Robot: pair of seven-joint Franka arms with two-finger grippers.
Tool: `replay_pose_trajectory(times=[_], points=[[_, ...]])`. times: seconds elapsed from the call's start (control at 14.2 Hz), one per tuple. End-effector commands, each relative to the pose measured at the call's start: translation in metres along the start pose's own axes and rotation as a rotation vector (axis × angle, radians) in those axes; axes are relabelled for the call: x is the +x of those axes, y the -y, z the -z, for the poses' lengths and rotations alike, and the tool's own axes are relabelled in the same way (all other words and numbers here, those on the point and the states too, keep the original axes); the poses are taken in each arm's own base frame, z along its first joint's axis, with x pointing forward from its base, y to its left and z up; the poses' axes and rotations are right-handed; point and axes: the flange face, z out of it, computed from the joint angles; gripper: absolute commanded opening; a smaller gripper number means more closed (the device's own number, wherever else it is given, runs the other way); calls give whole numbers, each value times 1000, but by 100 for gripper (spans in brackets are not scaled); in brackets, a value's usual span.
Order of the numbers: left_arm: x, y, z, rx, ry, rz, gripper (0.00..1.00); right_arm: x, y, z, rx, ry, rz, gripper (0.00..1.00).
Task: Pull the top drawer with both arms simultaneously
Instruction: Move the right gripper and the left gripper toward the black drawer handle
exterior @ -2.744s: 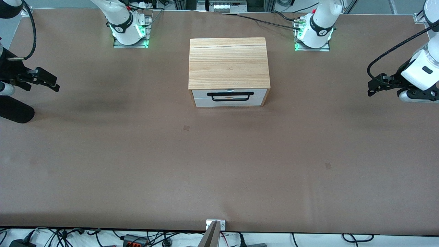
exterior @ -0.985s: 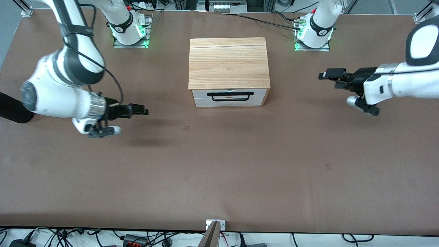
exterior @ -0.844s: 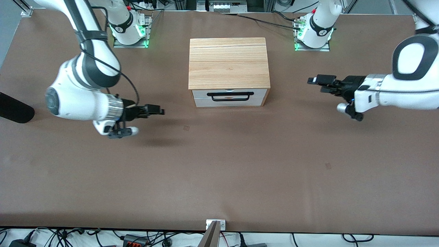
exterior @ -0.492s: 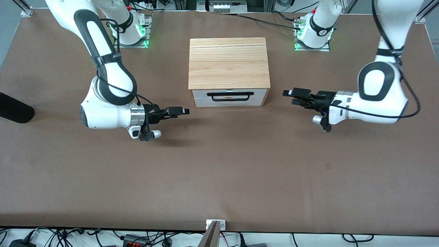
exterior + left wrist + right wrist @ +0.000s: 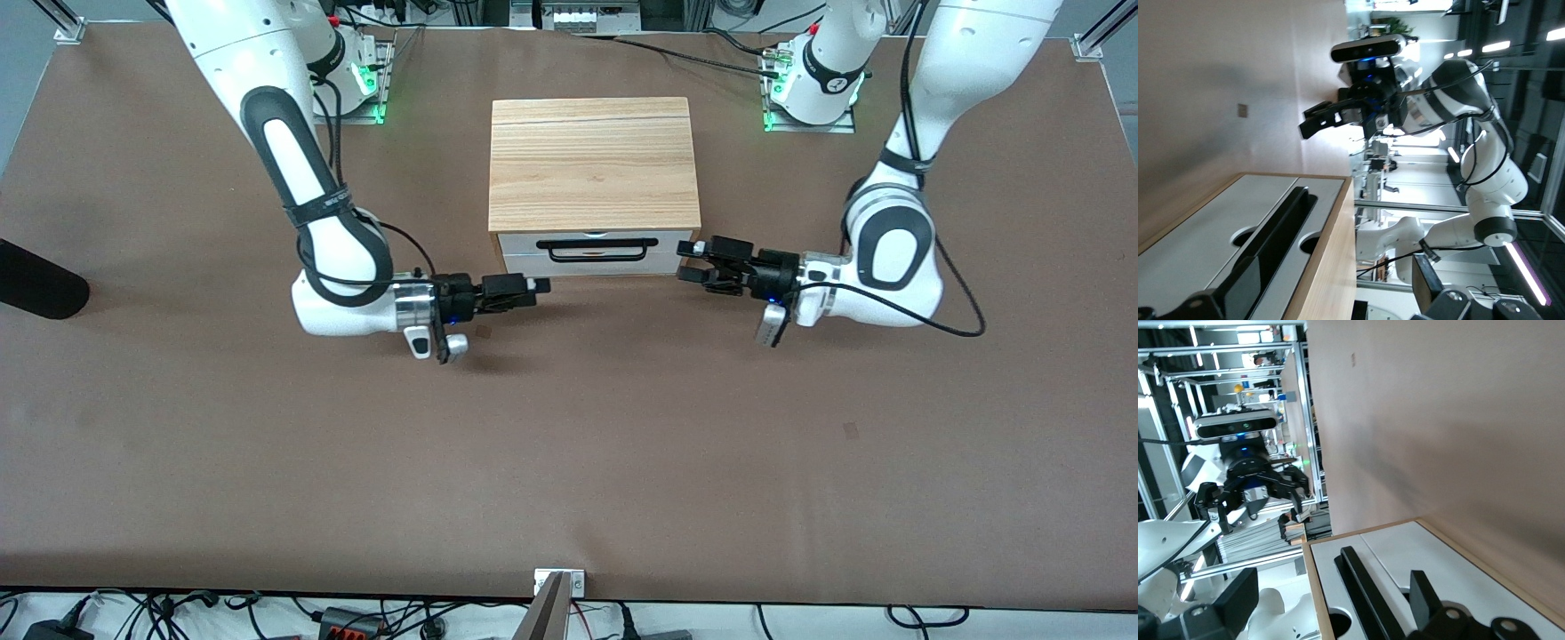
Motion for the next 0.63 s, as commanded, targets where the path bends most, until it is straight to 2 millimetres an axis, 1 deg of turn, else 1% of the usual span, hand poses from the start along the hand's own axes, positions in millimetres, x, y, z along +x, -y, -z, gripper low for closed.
replay_pose_trajectory(times=[0.0, 0.14, 0.21, 0.28, 0.42, 0.49, 0.56], points=[[-14, 20, -18, -40, -42, -53, 100, -1, -11, -14, 33, -6, 64, 100], [-20, 45, -25, -58, -55, -97, 100, -6, -30, -28, 74, 2, 88, 100], [-24, 56, -29, -60, -53, -109, 100, -10, -35, -35, 110, 16, 100, 100], [-26, 59, -35, -70, -50, -105, 100, -12, -40, -39, 140, 29, 101, 100], [-37, 66, -44, -90, -58, -72, 100, -15, -43, -43, 168, 28, 98, 100], [-45, 69, -52, -109, -67, -54, 97, -15, -43, -44, 170, 30, 106, 99], [-52, 71, -63, -134, -84, -56, 94, -17, -43, -46, 170, 34, 120, 89]])
